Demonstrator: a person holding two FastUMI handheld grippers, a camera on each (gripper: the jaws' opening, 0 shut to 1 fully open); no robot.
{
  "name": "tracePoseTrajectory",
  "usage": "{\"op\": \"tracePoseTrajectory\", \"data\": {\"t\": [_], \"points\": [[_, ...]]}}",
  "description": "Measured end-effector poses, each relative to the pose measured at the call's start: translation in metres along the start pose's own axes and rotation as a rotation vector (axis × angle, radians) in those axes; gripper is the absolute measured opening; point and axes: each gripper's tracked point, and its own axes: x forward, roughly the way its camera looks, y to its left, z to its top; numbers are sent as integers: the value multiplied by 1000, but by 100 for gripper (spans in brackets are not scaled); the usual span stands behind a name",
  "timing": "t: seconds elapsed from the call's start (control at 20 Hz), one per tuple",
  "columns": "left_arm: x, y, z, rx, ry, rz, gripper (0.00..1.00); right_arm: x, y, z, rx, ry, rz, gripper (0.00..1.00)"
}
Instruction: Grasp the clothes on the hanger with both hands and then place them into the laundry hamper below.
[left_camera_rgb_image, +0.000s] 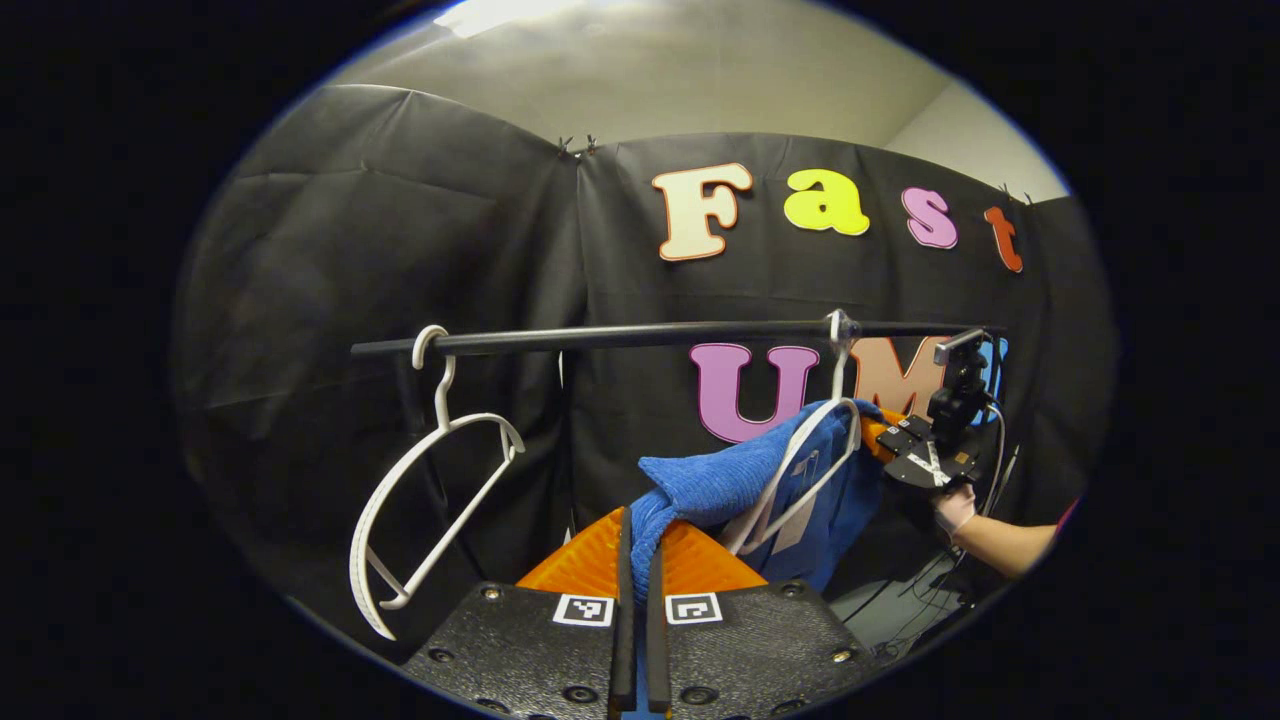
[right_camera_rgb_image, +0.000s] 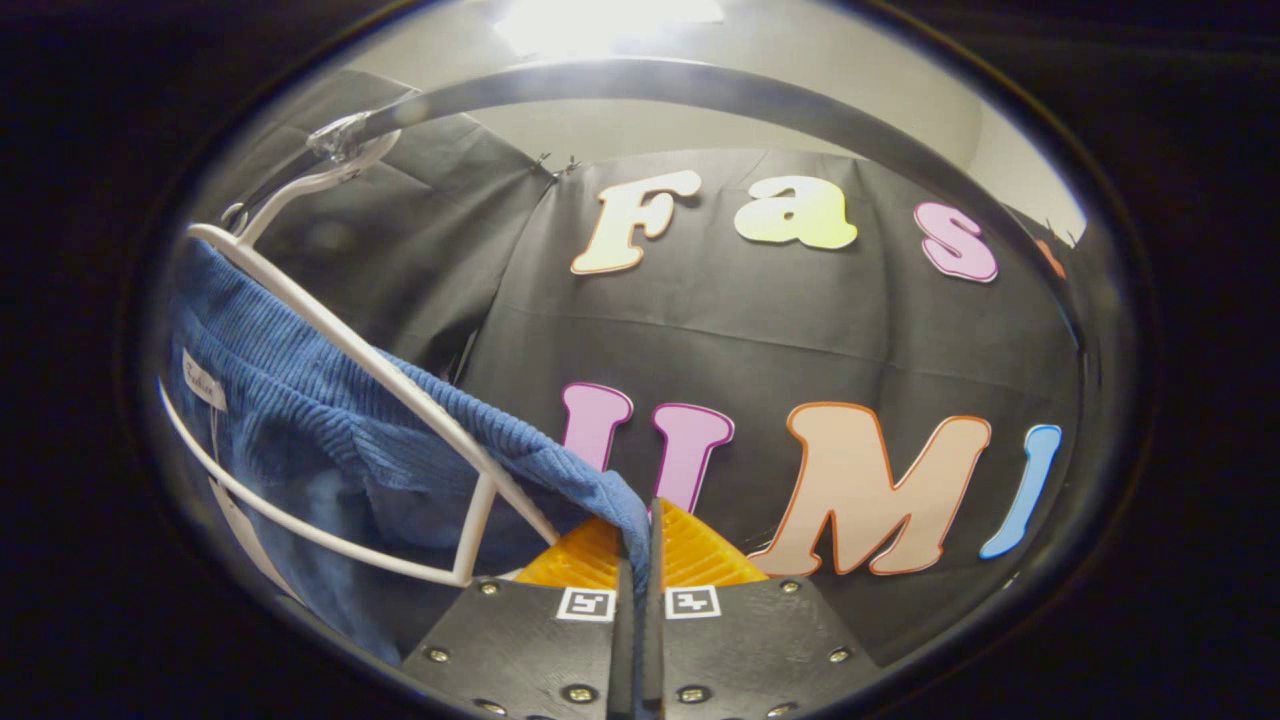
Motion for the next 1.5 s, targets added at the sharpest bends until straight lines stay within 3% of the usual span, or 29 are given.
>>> {"op": "tracePoseTrajectory", "data": {"t": [0.3, 0.85, 1.2, 1.5], "points": [[16, 8, -24, 97, 24, 38, 5, 0, -1, -8, -1, 23, 18, 4], [33, -3, -75, -63, -15, 26, 4, -16, -10, -57, 31, 136, 7, 4], [23, -26, -114, -61, 21, 22, 4, -26, -17, -91, 34, 215, -19, 4], [12, -59, -133, -20, 48, -32, 4, -76, -20, -119, 33, 294, -30, 4]]}}
